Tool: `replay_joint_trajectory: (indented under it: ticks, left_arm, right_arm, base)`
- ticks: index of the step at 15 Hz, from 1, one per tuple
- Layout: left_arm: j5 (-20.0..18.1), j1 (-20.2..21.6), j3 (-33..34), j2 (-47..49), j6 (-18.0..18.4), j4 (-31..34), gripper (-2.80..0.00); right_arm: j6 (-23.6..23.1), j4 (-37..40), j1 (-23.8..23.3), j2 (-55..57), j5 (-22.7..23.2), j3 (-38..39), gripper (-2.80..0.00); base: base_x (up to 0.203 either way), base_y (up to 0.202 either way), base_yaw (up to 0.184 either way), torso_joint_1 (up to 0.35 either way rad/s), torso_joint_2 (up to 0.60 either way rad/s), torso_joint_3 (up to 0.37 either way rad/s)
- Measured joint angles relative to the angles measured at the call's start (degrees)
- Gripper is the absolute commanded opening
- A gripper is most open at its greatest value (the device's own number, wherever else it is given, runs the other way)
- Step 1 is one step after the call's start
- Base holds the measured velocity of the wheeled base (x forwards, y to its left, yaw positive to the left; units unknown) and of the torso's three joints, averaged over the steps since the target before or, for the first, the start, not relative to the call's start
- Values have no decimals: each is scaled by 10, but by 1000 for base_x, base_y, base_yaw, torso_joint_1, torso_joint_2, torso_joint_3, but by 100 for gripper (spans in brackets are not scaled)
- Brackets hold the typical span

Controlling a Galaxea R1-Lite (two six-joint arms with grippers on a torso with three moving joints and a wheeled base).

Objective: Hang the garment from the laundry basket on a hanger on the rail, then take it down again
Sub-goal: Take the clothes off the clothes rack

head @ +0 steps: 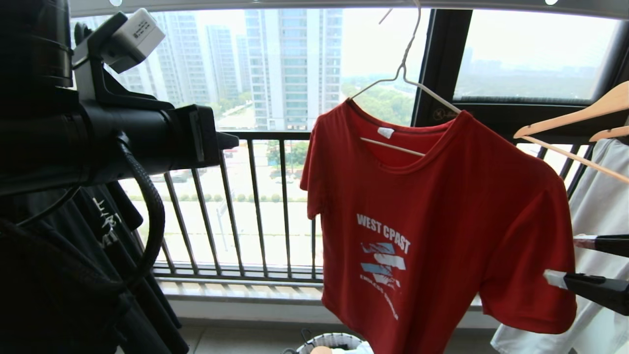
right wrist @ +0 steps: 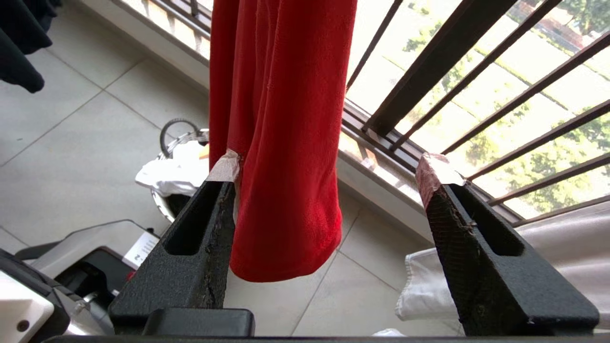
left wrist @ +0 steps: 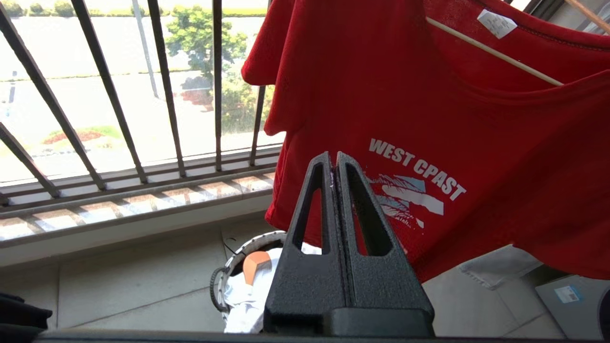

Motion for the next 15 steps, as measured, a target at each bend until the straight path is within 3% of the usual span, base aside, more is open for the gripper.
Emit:
replay_joint_trajectory:
  ticks: [5, 6, 12, 15]
  left_arm:
    - [1, -2, 70, -37, 4, 1, -280]
    - [0, -2, 85, -46, 5, 0, -280]
    - [2, 4, 192, -162, 9, 0, -280]
    - [3, 69, 255, -271, 28, -1, -280]
  right_arm:
    - [94, 17, 0, -117, 21, -10, 0]
    - [122, 17, 1, -139, 32, -12, -280]
    - [229, 63, 5, -216, 64, -29, -280]
    - [308, 120, 8, -240, 135, -60, -280]
  base:
    - [0, 0, 0, 0, 0, 0]
    - [0, 0, 0, 0, 0, 0]
    - [0, 0, 0, 0, 0, 0]
    - [0, 0, 0, 0, 0, 0]
